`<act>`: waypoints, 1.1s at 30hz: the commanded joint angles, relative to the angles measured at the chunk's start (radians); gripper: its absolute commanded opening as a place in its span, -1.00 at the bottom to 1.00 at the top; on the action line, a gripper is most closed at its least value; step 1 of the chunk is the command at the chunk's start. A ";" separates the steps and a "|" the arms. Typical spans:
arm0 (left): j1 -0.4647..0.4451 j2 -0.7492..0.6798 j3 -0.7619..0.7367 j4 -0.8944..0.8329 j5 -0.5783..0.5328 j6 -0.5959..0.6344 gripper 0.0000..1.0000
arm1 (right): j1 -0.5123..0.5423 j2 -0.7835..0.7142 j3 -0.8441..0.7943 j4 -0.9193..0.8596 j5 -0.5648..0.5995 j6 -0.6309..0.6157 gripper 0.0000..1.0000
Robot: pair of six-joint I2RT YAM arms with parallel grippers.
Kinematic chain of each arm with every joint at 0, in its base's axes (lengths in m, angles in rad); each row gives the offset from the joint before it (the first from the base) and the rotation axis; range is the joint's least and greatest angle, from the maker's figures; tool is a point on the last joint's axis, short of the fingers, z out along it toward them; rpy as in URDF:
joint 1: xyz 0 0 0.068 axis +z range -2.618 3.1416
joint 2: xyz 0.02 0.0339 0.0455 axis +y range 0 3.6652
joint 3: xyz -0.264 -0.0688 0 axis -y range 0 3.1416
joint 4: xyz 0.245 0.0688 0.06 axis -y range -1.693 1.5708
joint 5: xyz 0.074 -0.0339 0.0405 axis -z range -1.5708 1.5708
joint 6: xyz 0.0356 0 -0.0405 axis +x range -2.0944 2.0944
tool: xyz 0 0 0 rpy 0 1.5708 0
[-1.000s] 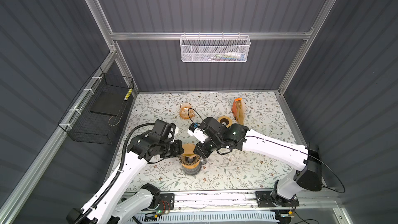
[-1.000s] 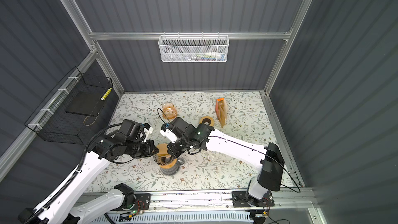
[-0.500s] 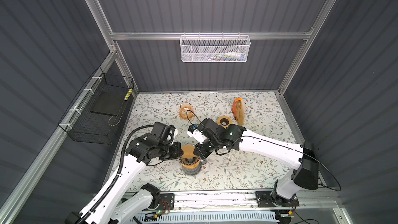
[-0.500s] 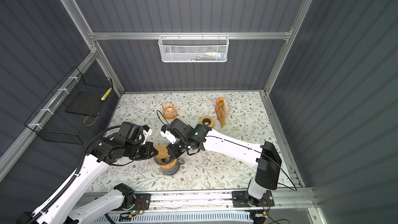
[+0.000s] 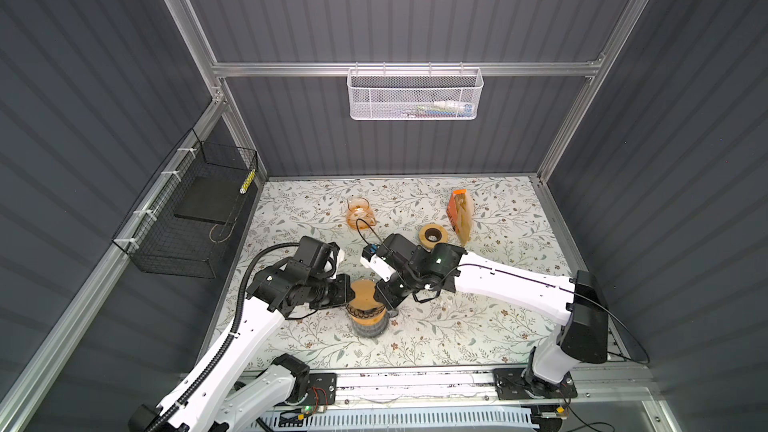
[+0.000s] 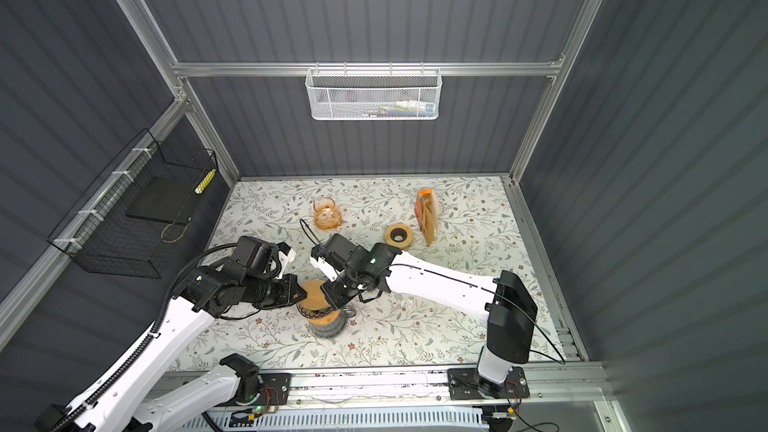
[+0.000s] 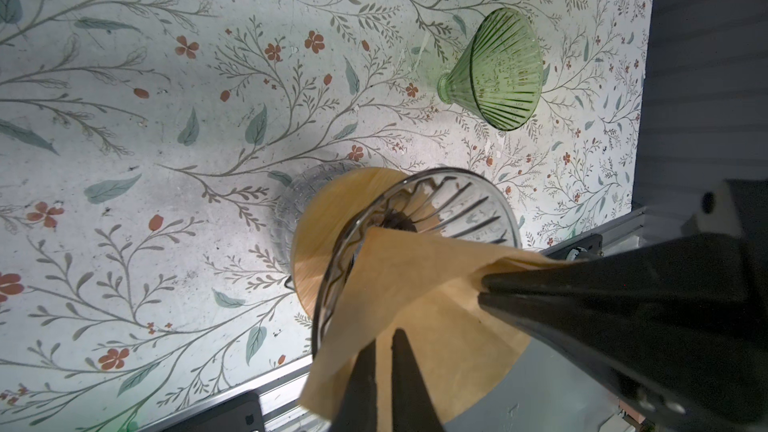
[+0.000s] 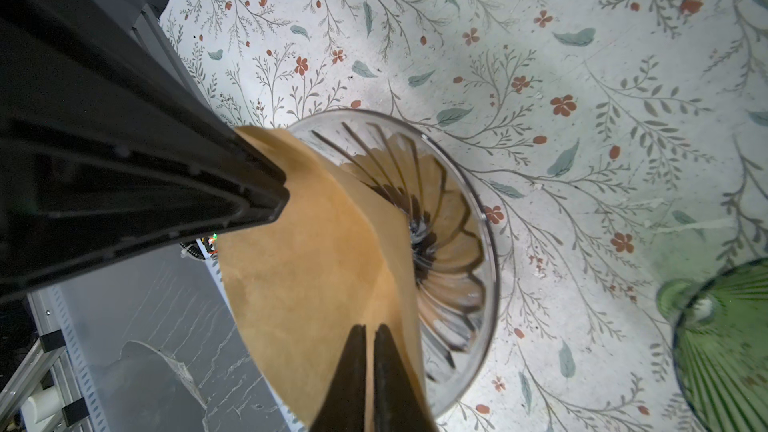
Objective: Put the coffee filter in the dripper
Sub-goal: 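Push the filter into the clear dripper with right gripper while left holds rim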
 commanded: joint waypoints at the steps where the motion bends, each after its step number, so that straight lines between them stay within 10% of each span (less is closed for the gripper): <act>1: -0.004 0.010 -0.011 0.029 0.019 -0.004 -0.78 | 0.004 0.015 -0.002 0.001 0.027 -0.001 -0.80; 33: -0.004 -0.003 0.068 -0.118 -0.177 -0.003 -0.79 | 0.005 0.014 0.025 -0.005 0.043 0.000 -0.81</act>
